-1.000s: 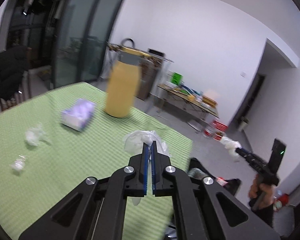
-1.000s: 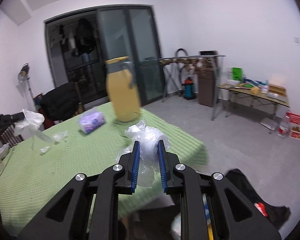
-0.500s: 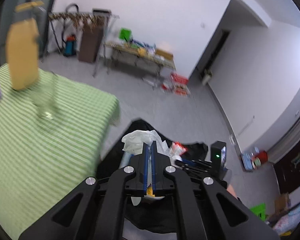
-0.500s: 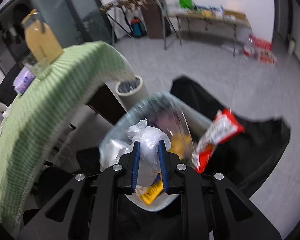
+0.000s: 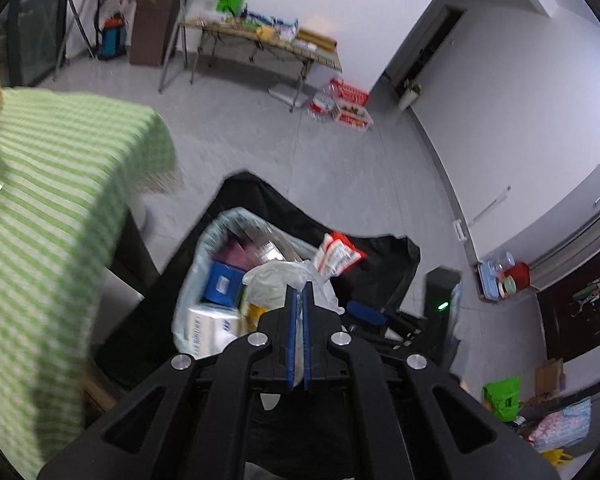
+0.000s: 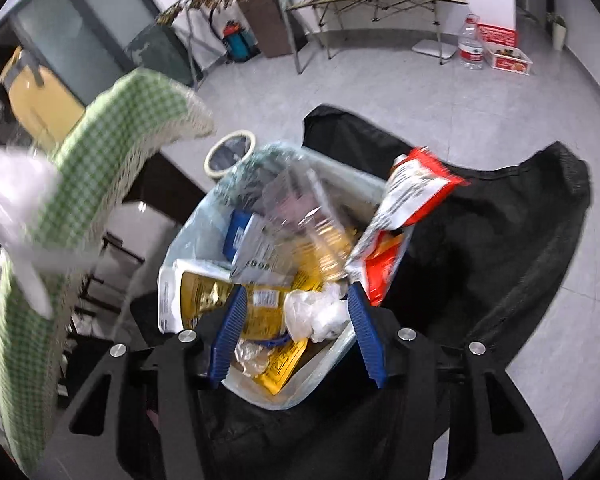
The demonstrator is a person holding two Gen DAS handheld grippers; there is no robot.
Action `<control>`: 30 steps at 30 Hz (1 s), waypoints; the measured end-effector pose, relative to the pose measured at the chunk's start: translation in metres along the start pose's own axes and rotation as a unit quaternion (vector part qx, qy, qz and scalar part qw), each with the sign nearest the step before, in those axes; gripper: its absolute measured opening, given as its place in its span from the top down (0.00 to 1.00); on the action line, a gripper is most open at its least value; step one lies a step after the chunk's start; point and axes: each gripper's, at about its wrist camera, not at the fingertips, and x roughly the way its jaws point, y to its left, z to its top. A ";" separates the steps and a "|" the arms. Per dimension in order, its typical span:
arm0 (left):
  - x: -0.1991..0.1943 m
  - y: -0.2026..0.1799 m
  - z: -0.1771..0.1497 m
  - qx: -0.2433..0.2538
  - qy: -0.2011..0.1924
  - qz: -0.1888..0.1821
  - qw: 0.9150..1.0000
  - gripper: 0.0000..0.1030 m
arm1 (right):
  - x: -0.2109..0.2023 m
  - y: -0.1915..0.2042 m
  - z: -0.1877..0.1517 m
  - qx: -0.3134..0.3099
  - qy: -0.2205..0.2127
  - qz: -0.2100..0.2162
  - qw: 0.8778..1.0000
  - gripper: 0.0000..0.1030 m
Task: Collect trash
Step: 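Carry both clear plastic wraps over to the trash bag, then open both tools to drop the plastic wraps into the bag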
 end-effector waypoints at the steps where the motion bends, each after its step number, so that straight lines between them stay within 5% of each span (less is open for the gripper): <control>1: 0.011 -0.002 -0.001 -0.003 0.009 -0.005 1.000 1.00 | -0.004 -0.004 0.002 0.005 -0.007 -0.001 1.000 0.50; 6: 0.059 -0.013 -0.006 -0.014 0.053 -0.024 0.998 1.00 | -0.028 -0.020 0.004 0.022 -0.040 -0.008 0.999 0.50; 13: 0.116 -0.025 -0.025 0.006 0.084 0.014 0.996 1.00 | -0.037 -0.038 0.007 0.030 -0.065 -0.033 0.997 0.50; 15: 0.128 -0.018 -0.029 0.002 0.086 0.029 0.996 0.91 | -0.035 -0.048 0.009 0.042 -0.064 -0.026 0.997 0.51; 17: 0.134 -0.008 -0.032 -0.006 0.087 0.050 0.995 0.55 | -0.030 -0.056 0.012 0.058 -0.063 -0.015 0.996 0.55; 24: 0.122 0.002 -0.035 0.001 0.079 0.058 0.995 0.52 | 0.009 -0.078 0.032 0.116 -0.028 0.011 0.993 0.63; 30: 0.097 0.000 -0.032 0.018 0.055 0.074 0.996 0.45 | 0.044 -0.080 0.044 0.124 0.004 0.006 0.992 0.82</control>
